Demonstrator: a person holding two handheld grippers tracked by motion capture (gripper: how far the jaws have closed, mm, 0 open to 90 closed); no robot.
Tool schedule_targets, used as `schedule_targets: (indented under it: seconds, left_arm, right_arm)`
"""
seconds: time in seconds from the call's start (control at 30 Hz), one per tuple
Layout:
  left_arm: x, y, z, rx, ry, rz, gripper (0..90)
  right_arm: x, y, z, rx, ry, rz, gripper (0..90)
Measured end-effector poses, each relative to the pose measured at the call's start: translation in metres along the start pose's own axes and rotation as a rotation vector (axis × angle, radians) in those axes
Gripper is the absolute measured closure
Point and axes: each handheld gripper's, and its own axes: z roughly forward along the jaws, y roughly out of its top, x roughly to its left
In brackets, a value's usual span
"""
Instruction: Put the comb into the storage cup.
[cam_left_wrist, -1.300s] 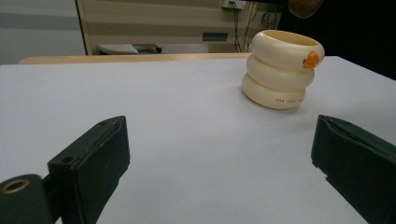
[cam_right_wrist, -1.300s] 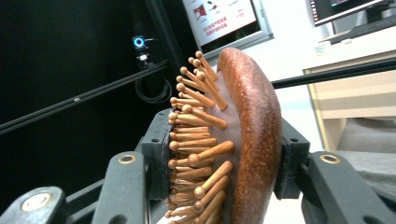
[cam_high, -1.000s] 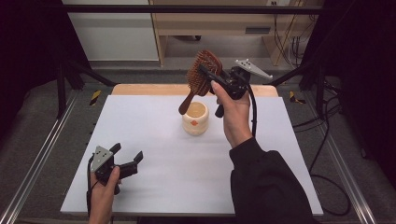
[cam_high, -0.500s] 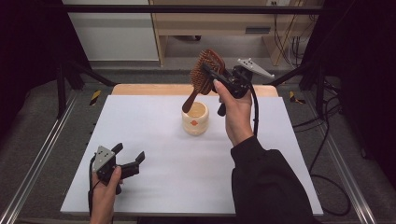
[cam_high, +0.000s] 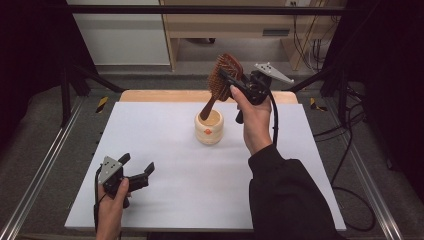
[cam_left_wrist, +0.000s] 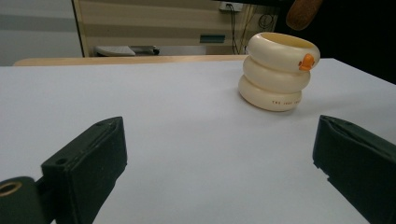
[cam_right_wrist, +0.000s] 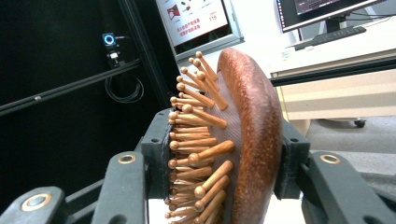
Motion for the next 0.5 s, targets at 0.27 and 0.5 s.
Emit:
schedule_targets:
  seconds: [0.27, 0.5]
  left_arm:
    - [0.0003, 0.0001, -0.0002, 0.004, 0.000, -0.001, 2.8]
    - [0.0014, -0.0002, -0.0006, 0.001, -0.003, -0.011, 2.8]
  right_arm:
    - [-0.0066, -0.0020, 0.0011, 0.009, -0.021, -0.010, 50.8]
    - [-0.0103, -0.0036, 0.0024, 0.015, -0.032, -0.019, 50.8]
